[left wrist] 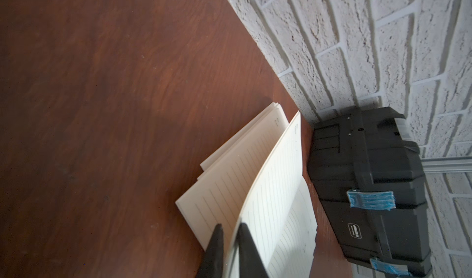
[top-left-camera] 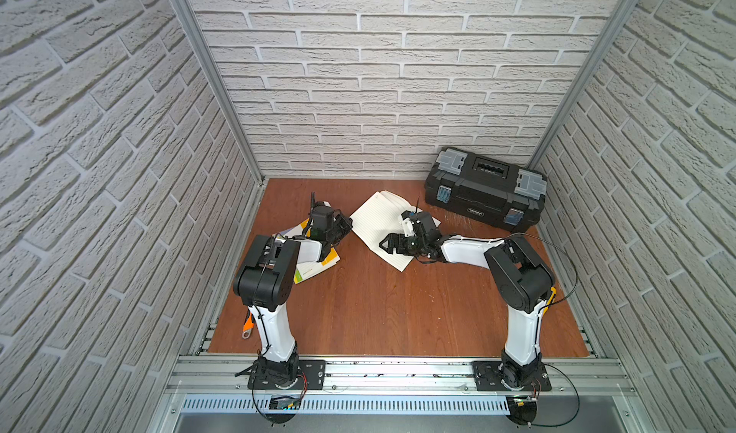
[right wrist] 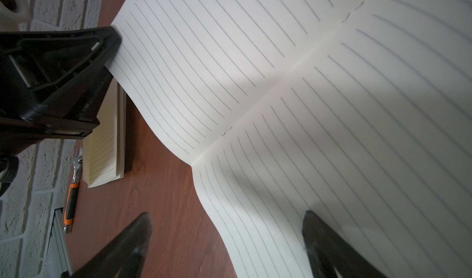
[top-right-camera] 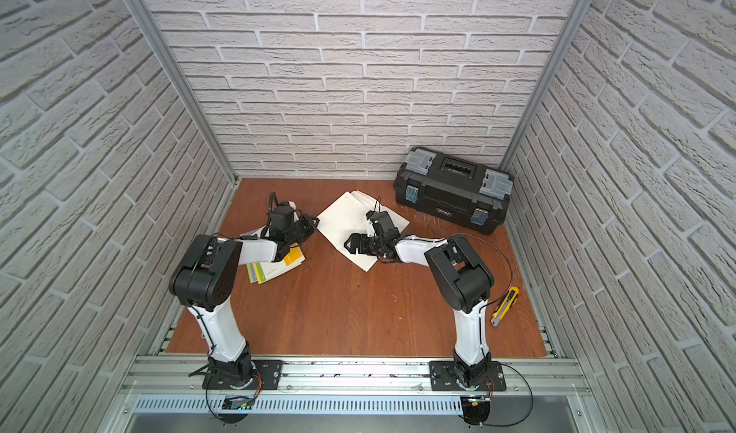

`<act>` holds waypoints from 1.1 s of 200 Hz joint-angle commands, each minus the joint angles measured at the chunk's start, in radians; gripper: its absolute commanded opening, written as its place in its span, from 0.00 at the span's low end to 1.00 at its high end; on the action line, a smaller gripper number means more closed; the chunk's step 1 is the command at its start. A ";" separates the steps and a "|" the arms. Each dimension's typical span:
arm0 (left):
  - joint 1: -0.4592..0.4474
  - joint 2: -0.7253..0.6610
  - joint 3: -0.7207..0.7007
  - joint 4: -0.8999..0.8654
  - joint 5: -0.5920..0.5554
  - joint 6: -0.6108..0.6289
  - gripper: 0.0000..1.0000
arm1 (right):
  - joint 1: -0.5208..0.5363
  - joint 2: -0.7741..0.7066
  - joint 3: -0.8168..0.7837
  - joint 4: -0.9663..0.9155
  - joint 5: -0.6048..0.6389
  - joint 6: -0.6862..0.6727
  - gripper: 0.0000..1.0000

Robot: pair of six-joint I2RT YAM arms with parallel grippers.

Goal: Close the notebook
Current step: Close the notebook at the center of the board.

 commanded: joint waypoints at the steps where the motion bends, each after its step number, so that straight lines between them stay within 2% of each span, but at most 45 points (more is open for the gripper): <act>1: -0.009 -0.047 -0.014 0.030 0.017 0.010 0.05 | 0.007 0.058 -0.046 -0.078 -0.024 0.026 0.92; 21: -0.014 -0.052 -0.022 0.043 0.036 0.004 0.00 | 0.008 0.052 -0.049 -0.078 -0.025 0.029 0.92; 65: -0.039 -0.057 -0.040 0.068 0.055 -0.008 0.00 | 0.008 0.008 -0.061 -0.090 -0.021 0.013 0.92; 107: -0.069 -0.073 -0.073 0.127 0.079 -0.024 0.00 | 0.008 -0.126 -0.068 -0.136 -0.010 -0.019 0.92; 220: -0.129 -0.196 -0.112 0.087 0.047 -0.014 0.00 | 0.008 -0.324 -0.115 -0.237 0.025 -0.058 0.92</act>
